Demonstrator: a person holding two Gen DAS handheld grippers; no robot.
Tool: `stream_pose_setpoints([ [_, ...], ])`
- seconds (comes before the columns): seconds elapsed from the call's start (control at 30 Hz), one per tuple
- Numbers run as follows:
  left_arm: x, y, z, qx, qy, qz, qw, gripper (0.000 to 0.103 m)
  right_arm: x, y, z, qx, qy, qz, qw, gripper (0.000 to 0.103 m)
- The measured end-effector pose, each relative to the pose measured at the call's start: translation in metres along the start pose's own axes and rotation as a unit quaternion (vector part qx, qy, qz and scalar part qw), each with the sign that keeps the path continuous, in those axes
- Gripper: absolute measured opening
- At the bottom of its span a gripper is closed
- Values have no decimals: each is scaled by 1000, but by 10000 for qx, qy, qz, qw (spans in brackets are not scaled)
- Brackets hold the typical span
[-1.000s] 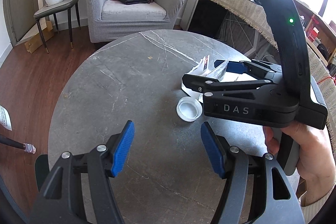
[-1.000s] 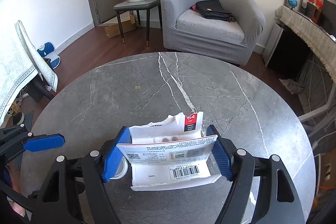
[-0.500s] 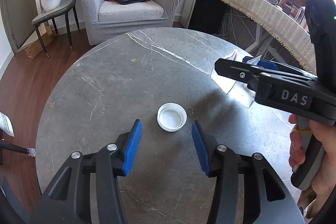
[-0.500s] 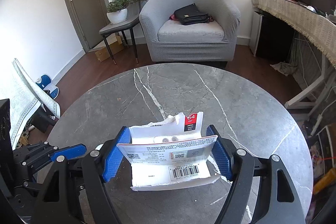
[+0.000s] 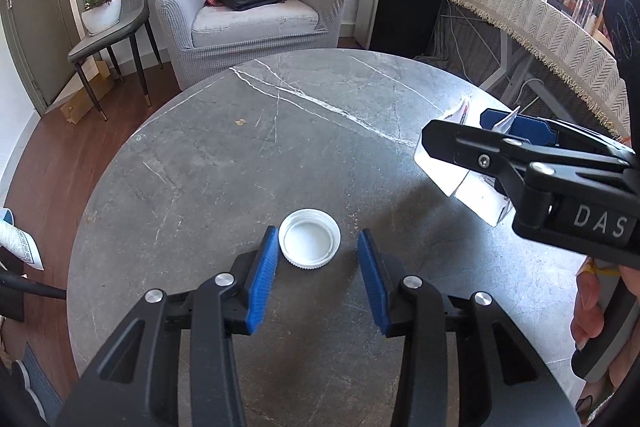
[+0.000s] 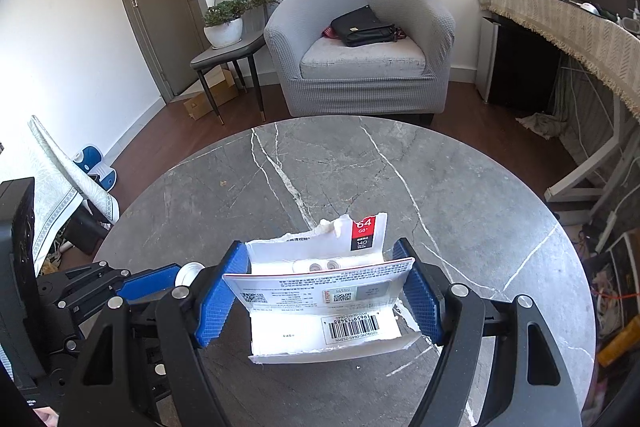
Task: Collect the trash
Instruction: 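Grasp the white card box with the right tool while the left tool grasps the white cup, then carry the white cup and the card box over the green bin with both tools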
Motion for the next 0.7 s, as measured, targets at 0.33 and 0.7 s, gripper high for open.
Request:
stream_pose_setpoints([
  [0.33,7,-2,-8,-72,109,-325,9994,34,-5,12,7,-100,-19,170,9998,76],
  [0.7,-3,-4,-6,-51,249,-254,9994,32,-8,11,11,-172,-157,198,9995,76],
])
Point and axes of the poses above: each gripper's, at about its wrist camera, not at the fingertips, and x roughly the way its jaws point, y to its right, z to its underside, the point moved 9 cm from there along x, roughly the way its jaws point, and after that the axes turned 8 degrees about x, right-handed, at the moved point
